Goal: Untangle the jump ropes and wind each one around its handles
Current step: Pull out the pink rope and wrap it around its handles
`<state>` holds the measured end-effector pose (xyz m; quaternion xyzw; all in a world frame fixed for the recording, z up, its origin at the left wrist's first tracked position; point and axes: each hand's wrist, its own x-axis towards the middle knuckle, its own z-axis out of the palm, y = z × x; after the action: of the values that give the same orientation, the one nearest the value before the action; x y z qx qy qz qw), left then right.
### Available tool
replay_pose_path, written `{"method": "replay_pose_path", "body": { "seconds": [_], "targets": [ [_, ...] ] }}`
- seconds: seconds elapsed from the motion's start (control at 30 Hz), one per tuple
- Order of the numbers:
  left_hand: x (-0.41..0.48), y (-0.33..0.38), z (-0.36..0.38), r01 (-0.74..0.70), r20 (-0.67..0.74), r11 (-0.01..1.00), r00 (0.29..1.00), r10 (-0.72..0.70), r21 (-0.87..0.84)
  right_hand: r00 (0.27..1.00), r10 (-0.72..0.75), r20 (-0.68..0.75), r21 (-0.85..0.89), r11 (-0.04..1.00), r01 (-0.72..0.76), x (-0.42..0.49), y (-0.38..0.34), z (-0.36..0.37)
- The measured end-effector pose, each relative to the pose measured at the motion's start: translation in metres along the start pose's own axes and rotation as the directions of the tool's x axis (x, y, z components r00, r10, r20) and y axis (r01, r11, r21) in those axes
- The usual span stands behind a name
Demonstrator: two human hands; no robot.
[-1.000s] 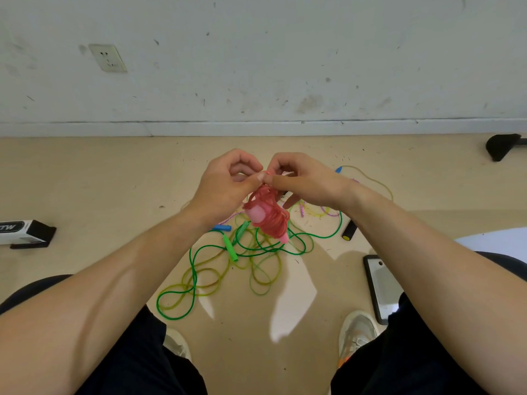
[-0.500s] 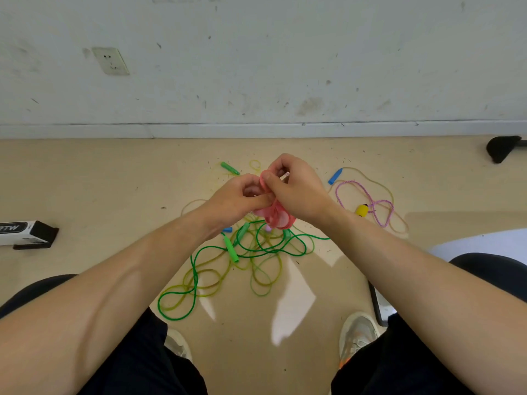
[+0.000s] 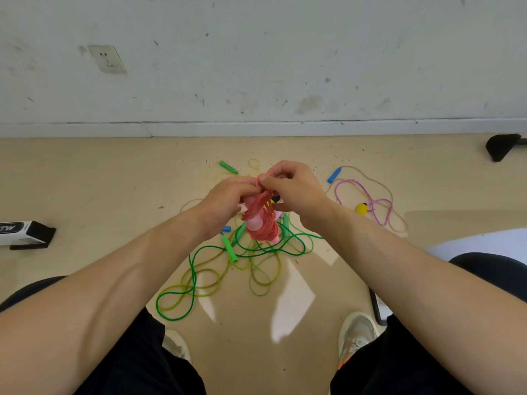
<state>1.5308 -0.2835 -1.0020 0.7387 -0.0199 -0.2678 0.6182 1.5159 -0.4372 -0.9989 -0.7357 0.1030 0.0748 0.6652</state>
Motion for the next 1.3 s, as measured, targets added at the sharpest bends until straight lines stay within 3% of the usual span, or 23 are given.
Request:
{"method": "replay_pose_path", "body": {
  "seconds": [0.1,0.2,0.37,0.47,0.77,1.0,1.3],
  "targets": [
    [0.0,0.0,0.002,0.008,-0.047,0.997,0.999,-0.012,-0.081,0.999,0.039,0.027,0.063,0.997,-0.041,-0.002,-0.004,-0.001],
    [0.001,-0.002,0.005,-0.042,-0.055,0.998,0.998,0.039,-0.047,0.996,0.088,0.033,0.093,0.991,-0.091,-0.004,-0.005,0.002],
    [0.002,-0.007,0.002,-0.035,0.026,0.996,0.999,0.037,-0.083,0.972,0.221,0.086,0.178,0.956,-0.233,-0.006,-0.008,-0.001],
    [0.0,-0.008,0.005,-0.058,0.068,0.998,0.996,0.059,-0.014,0.955,0.255,0.15,0.187,0.941,-0.281,-0.008,-0.009,-0.006],
    [0.005,-0.014,0.004,-0.144,0.062,0.972,0.989,0.134,0.187,0.985,0.128,0.119,-0.097,0.988,-0.117,-0.01,-0.009,0.001],
    [0.009,-0.021,0.005,-0.185,0.101,0.902,0.982,0.158,0.39,0.991,0.1,0.089,-0.103,0.991,-0.091,-0.011,-0.003,-0.004],
    [0.015,-0.032,0.001,-0.165,0.091,0.881,0.986,0.139,0.444,0.996,0.089,0.023,-0.057,0.995,-0.088,-0.008,-0.001,0.001]
  ]
}}
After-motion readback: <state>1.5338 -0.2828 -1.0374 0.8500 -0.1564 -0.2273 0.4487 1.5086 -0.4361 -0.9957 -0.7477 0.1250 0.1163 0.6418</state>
